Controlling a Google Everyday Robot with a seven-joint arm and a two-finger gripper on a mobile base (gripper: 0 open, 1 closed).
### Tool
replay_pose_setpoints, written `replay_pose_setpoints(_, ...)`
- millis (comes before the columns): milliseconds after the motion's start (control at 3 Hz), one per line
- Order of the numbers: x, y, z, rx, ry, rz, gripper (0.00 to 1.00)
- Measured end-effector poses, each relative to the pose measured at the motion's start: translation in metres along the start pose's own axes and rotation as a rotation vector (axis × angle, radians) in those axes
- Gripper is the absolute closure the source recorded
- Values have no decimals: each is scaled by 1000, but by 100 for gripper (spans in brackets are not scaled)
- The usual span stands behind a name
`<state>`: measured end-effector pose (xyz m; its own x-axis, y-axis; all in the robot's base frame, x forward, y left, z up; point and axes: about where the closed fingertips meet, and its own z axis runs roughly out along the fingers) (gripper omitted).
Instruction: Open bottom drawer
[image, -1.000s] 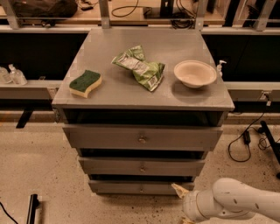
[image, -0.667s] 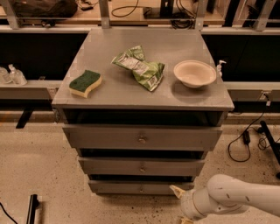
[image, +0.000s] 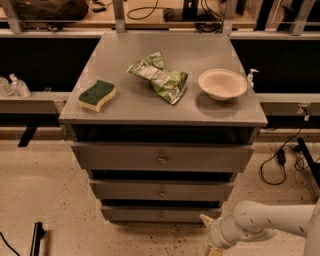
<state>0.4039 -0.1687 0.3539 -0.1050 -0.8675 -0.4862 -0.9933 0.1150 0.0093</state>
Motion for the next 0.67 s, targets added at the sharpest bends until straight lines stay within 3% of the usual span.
replay_pose_setpoints(333, 29, -10, 23, 11, 8, 16, 0)
replay_pose_setpoints(667, 43, -25, 45, 10, 4, 7, 0)
